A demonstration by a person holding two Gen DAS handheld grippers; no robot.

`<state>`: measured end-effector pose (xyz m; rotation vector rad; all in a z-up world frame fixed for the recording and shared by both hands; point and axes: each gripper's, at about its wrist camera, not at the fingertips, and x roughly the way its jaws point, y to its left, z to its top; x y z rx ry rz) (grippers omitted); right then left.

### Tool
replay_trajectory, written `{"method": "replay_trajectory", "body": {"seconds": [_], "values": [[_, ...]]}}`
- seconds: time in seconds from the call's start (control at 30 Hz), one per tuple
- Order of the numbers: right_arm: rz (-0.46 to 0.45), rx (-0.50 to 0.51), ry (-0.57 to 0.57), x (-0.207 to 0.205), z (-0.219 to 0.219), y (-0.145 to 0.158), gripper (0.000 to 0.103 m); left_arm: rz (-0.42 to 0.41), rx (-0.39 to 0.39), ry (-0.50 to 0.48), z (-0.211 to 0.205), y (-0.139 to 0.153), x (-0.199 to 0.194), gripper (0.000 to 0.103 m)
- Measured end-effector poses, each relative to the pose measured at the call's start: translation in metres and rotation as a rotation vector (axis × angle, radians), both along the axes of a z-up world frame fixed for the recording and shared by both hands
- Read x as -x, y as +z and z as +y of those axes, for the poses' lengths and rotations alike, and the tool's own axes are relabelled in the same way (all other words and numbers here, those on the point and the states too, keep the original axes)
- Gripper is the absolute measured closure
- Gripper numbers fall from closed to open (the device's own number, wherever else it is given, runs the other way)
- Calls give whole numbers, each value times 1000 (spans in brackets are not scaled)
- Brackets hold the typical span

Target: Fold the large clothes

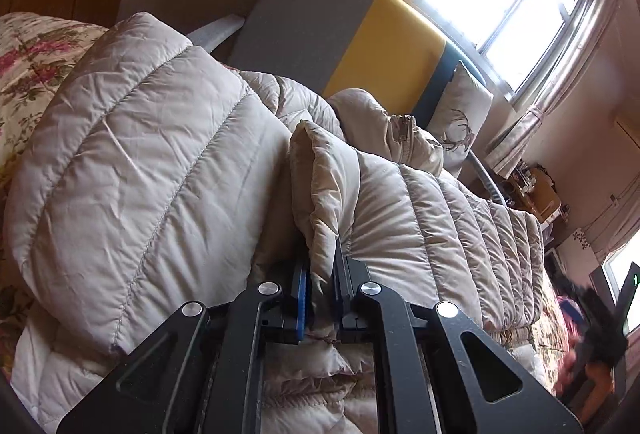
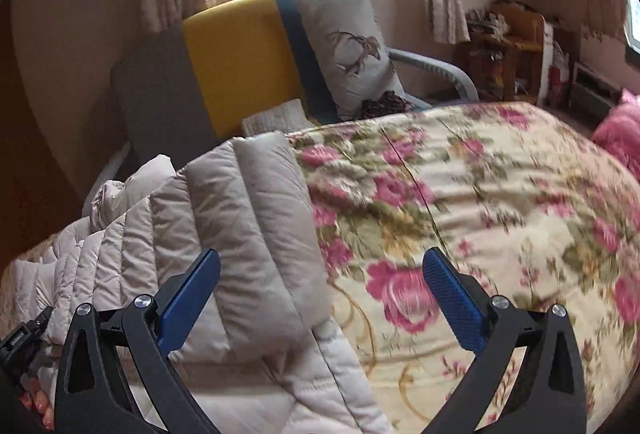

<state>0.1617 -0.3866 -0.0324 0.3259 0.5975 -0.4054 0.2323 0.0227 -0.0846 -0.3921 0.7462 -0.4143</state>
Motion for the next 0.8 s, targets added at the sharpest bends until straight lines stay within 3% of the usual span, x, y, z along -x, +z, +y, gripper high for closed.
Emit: {"method": "replay_trajectory", "body": {"seconds": [0.1, 0.2, 0.27, 0.33, 0.43, 0.53, 0.67, 0.8], "values": [[47, 106, -6, -45, -5, -5, 2, -9, -19, -6, 0, -2, 2, 93], [172, 131, -80, -81, -26, -32, 2, -1, -40, -19, -5, -4, 0, 92], [267, 86, -138, -94, -44, -57, 2, 0, -65, -44, -14, -3, -2, 90], [285, 6, -149, -95, -58, -73, 2, -6, -112, -70, -26, -4, -3, 90], [295, 9, -169, -96, -64, -78, 2, -9, -166, -90, -36, -4, -5, 89], [285, -25, -178, -90, -73, -75, 2, -5, -167, -91, -36, -4, -5, 88], [179, 3, -222, -56, -57, -37, 2, -2, -168, -89, -36, -4, -7, 88], [83, 25, -76, -30, -3, -8, 2, -2, -171, -89, -37, -4, -8, 88]]}}
